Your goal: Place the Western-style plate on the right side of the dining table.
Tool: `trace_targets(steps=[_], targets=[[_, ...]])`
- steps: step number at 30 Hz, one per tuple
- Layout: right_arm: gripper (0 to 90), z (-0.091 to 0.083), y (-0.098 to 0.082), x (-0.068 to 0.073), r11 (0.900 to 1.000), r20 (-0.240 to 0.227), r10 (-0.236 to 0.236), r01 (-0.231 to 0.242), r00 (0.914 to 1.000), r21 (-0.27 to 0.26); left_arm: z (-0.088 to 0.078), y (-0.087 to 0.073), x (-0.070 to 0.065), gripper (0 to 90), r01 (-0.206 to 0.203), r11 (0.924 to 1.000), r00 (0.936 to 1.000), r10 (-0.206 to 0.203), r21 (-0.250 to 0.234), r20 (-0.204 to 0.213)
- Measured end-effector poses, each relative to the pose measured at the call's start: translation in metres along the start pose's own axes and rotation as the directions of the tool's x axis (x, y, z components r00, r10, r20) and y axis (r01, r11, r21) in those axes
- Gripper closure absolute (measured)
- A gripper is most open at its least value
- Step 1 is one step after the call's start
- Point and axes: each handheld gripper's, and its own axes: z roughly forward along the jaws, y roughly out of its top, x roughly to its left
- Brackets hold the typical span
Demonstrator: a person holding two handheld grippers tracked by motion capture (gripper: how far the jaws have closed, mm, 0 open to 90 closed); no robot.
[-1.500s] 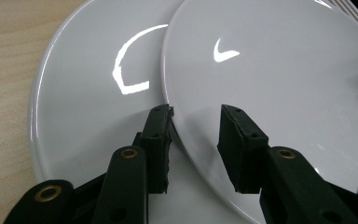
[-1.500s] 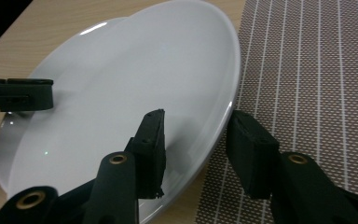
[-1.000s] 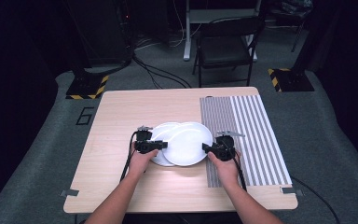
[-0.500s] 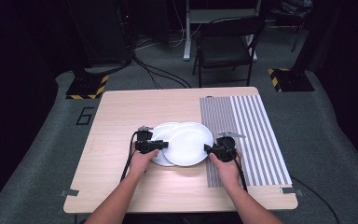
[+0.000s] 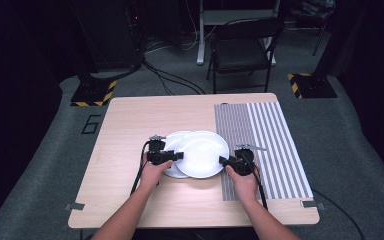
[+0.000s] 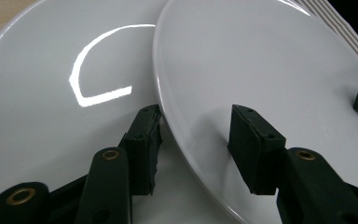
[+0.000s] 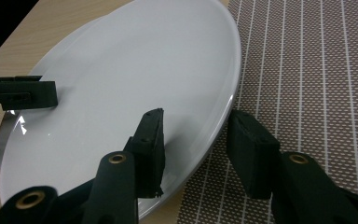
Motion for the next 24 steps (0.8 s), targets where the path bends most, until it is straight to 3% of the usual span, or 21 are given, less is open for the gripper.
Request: trace_targets(steps=[21, 24], targets=[[57.5, 0.006, -0.003, -0.009, 0.998, -0.085, 0.062, -0.060, 0.9944, 0.018, 0.002, 0.000, -0.004, 55.6, 0.004, 0.9998, 1.0000, -0.004, -0.017, 0.004], [59.0, 0.006, -0.004, -0.012, 0.995, -0.102, 0.103, -0.101, 0.9895, 0.022, 0.002, 0.000, -0.003, 57.7, 0.010, 0.9996, 0.9999, -0.010, -0.026, 0.008]])
